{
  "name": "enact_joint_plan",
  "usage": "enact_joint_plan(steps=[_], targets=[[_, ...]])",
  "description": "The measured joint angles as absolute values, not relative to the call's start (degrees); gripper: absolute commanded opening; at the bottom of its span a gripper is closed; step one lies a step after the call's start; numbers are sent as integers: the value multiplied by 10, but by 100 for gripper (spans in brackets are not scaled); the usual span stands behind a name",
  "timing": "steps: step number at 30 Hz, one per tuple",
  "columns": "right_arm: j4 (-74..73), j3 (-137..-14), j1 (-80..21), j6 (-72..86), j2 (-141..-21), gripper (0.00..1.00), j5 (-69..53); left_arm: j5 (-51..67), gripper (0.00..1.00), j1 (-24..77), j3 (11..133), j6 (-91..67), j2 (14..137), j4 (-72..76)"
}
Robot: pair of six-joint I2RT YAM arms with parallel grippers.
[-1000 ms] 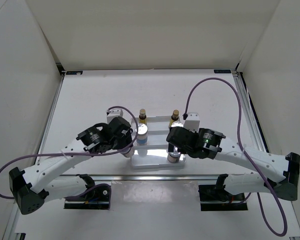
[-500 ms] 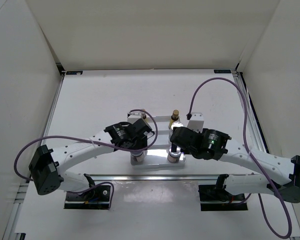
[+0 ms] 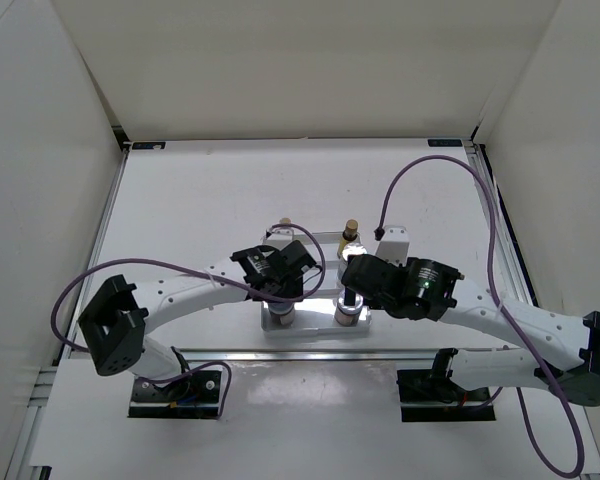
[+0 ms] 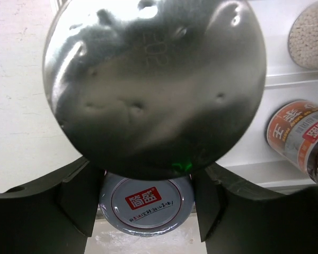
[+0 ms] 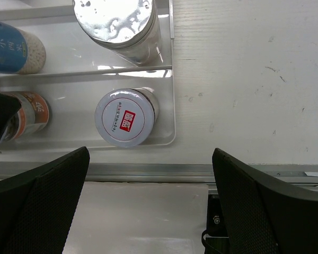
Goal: Organize the condiment bottles
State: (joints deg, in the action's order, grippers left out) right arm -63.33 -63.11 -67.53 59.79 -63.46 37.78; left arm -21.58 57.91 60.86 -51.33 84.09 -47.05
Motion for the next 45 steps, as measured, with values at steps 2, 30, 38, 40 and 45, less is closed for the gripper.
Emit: enact_joint_plan(steps=[2, 30, 38, 40, 45], targets=[[-634, -631, -675, 597, -637, 100, 377, -216, 88, 579, 608, -515, 844, -470], [-758, -685, -675, 535, -527, 100, 475, -518, 99, 507, 660, -284, 472, -575], [-747, -685, -675, 485, -517, 100, 512, -600, 99, 502, 608, -265, 373, -574], [-737, -685, -675, 472, -523, 100, 513, -608, 99, 501, 607, -263, 375, -570], [-715, -685, -675, 453, -547, 100, 513, -611, 99, 501, 607, -256, 404, -567]])
